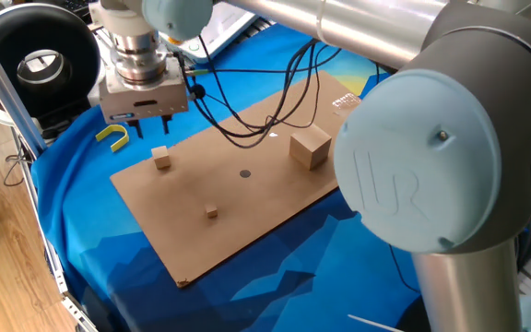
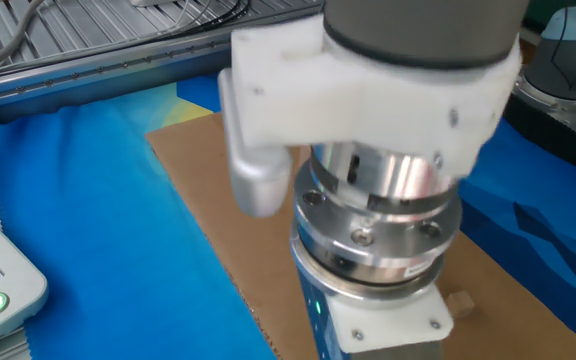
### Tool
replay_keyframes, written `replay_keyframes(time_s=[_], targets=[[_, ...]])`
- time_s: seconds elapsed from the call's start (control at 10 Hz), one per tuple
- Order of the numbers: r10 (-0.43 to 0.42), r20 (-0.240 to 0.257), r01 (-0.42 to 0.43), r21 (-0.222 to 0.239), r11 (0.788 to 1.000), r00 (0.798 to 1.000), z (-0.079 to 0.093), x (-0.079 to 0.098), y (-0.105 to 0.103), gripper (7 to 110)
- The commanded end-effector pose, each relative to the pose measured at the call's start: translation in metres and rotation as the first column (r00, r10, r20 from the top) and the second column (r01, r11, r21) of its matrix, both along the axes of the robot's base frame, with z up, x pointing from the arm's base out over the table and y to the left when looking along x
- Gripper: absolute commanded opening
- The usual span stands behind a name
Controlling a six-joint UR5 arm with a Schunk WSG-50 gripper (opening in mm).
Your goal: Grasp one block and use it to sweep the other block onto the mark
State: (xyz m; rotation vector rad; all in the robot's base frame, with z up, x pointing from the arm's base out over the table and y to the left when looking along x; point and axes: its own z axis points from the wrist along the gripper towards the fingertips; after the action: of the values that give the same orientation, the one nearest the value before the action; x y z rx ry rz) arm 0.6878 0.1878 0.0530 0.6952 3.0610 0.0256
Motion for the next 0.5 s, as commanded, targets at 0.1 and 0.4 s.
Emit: replay_keyframes(time_s=[0.1,0.4], targets=[[0.006,0.005,-0.006,-0.003,1.000,1.000,-0.015,-0.008,0.004,44],[-0.004,0.011,0.004,0.023,1.000,1.000,-0.022,-0.011,0.009,44]])
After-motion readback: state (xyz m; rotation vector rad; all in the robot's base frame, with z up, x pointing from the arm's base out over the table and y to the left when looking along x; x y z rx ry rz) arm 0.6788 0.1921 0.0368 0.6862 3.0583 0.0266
